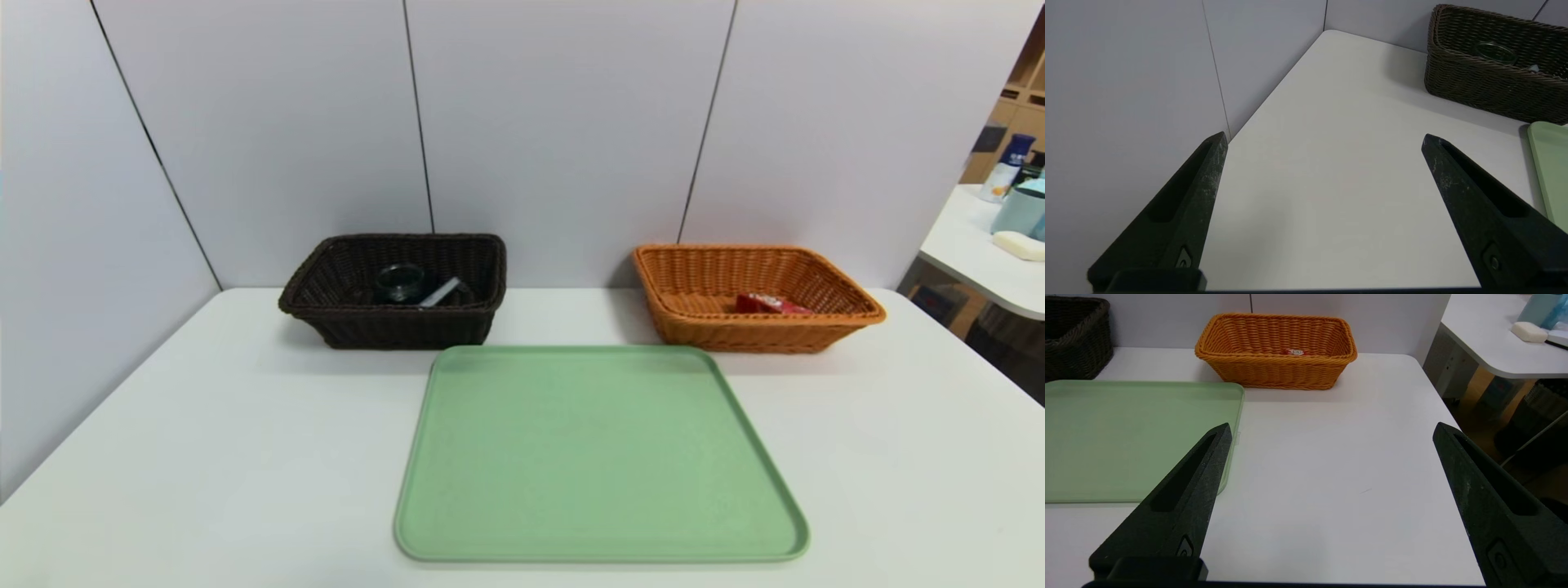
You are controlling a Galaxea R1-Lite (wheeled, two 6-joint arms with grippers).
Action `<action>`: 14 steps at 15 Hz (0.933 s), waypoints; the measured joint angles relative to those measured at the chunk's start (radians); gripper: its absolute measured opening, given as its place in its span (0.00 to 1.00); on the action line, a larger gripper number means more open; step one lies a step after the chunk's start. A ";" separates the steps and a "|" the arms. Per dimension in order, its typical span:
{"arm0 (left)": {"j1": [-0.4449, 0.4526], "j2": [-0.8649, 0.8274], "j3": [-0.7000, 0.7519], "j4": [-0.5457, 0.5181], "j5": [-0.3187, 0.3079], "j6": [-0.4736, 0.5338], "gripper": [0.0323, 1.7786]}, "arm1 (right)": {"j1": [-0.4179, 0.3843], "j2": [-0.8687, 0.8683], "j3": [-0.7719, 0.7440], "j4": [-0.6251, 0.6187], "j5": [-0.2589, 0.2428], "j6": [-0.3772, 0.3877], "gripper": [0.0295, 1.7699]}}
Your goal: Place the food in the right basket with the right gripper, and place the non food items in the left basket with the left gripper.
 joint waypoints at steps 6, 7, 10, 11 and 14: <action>0.046 -0.025 -0.046 0.019 0.011 0.032 0.95 | 0.000 -0.107 0.025 -0.001 0.005 -0.001 0.96; 0.073 -0.040 -0.046 0.037 -0.011 0.046 0.95 | 0.003 -0.117 0.027 -0.001 0.005 -0.001 0.96; 0.095 -0.097 -0.034 0.061 -0.124 0.074 0.95 | 0.007 -0.135 0.027 0.000 0.004 -0.002 0.96; 0.098 -0.117 -0.026 0.061 -0.166 0.088 0.95 | 0.008 -0.143 0.029 -0.001 0.004 -0.001 0.96; 0.097 -0.201 0.024 0.051 -0.293 0.164 0.95 | 0.010 -0.186 0.050 -0.005 0.006 -0.007 0.96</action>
